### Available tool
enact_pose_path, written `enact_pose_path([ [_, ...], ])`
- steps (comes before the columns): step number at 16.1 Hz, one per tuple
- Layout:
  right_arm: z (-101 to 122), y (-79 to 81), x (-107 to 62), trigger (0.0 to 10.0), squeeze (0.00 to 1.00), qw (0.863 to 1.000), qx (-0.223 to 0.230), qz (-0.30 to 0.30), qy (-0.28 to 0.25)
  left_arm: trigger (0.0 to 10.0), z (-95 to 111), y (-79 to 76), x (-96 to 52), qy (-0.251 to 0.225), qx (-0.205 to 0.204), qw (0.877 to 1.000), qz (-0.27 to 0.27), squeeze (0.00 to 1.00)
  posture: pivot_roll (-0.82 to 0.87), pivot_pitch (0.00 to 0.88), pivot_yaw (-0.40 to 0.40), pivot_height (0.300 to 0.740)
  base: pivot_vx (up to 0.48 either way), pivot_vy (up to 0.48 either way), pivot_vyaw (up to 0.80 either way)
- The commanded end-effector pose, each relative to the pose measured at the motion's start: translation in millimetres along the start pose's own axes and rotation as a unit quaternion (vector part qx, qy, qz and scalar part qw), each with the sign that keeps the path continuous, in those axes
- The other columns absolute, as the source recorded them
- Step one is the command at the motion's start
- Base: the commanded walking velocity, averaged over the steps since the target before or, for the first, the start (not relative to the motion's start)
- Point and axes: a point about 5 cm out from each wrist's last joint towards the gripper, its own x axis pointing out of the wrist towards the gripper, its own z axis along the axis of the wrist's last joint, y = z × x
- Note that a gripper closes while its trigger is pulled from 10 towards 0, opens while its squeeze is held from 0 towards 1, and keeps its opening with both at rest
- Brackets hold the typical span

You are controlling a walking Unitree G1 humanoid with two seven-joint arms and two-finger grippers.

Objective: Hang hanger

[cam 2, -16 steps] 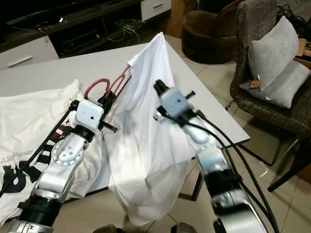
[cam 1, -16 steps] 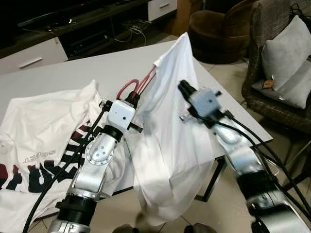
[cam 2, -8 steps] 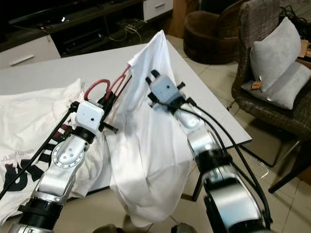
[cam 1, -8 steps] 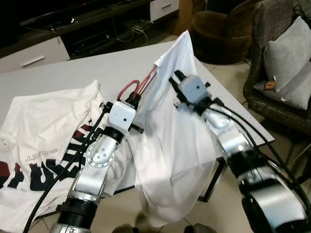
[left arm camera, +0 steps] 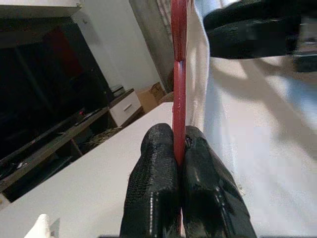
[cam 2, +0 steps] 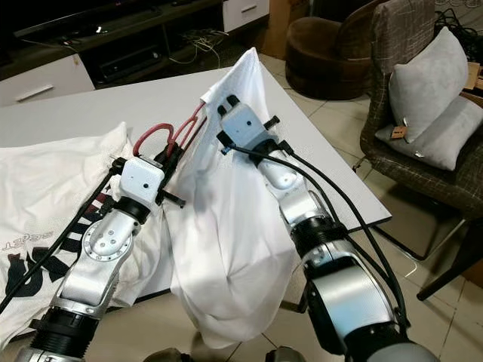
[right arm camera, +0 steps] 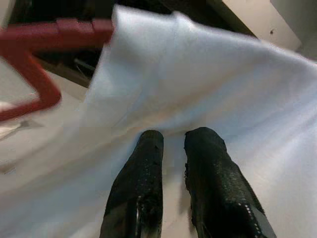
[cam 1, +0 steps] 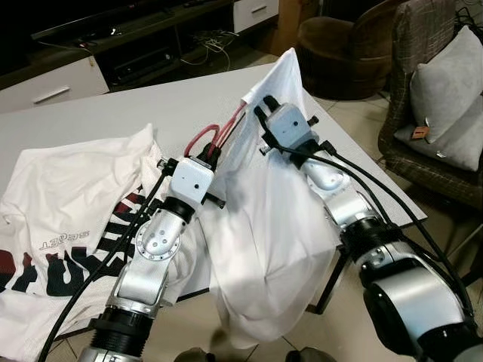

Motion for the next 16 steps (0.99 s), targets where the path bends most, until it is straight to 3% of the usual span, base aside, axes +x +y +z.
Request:
enact_pose_path([
  [1, 6, 5.7, 5.3, 10.0, 0.00, 1.000, 0.003, 0.011, -0.010, 10.0, 5, -1.2, -0.2, -0.011, 0.003, 1.000, -0.004, 0.00, -0.01, 0.000, 0.047, 0.736, 0.000, 0.000, 0.00],
  [3, 8, 13.4, 5.1, 10.0, 0.00, 0.999, 0.012, 0.027, -0.017, 10.0, 5, -2.9, -0.3, -0.009, 0.003, 1.000, -0.005, 0.00, -0.01, 0.000, 0.047, 0.736, 0.000, 0.000, 0.00],
  [7, 2, 8.6, -4.4, 10.0, 0.00, 0.999, 0.042, 0.010, -0.011, 10.0, 4, -4.4, 0.3, -0.003, 0.008, 1.000, -0.004, 0.00, -0.01, 0.000, 0.048, 0.736, 0.000, 0.000, 0.00],
  [8, -1, 7.3, -9.6, 10.0, 1.00, 0.999, 0.051, 0.007, -0.008, 10.0, 4, -3.7, 1.6, -0.003, 0.009, 1.000, -0.003, 0.00, -0.02, 0.000, 0.051, 0.736, 0.000, 0.000, 0.00],
  [13, -6, 2.4, -21.2, 10.0, 1.00, 0.996, 0.087, 0.008, 0.004, 10.0, 3, -4.5, 4.9, -0.004, 0.020, 1.000, -0.011, 0.00, -0.03, 0.000, 0.058, 0.736, 0.000, 0.000, 0.00],
  [14, -5, 1.4, -23.9, 10.0, 0.73, 0.995, 0.099, 0.008, 0.001, 10.0, 2, -3.8, 5.2, -0.003, 0.020, 1.000, -0.010, 0.00, -0.03, 0.000, 0.058, 0.736, 0.000, 0.000, 0.00],
  [15, -2, 2.2, -25.5, 10.0, 0.11, 0.993, 0.117, 0.014, -0.008, 10.0, 2, -3.7, 5.1, -0.002, 0.021, 1.000, -0.009, 0.00, -0.03, 0.000, 0.058, 0.736, 0.000, 0.000, 0.00],
  [16, 6, 5.1, -25.7, 10.0, 0.00, 0.990, 0.138, 0.025, -0.025, 10.0, 2, -4.2, 5.0, -0.001, 0.021, 1.000, -0.010, 0.00, -0.03, 0.000, 0.058, 0.736, 0.000, 0.000, 0.00],
])
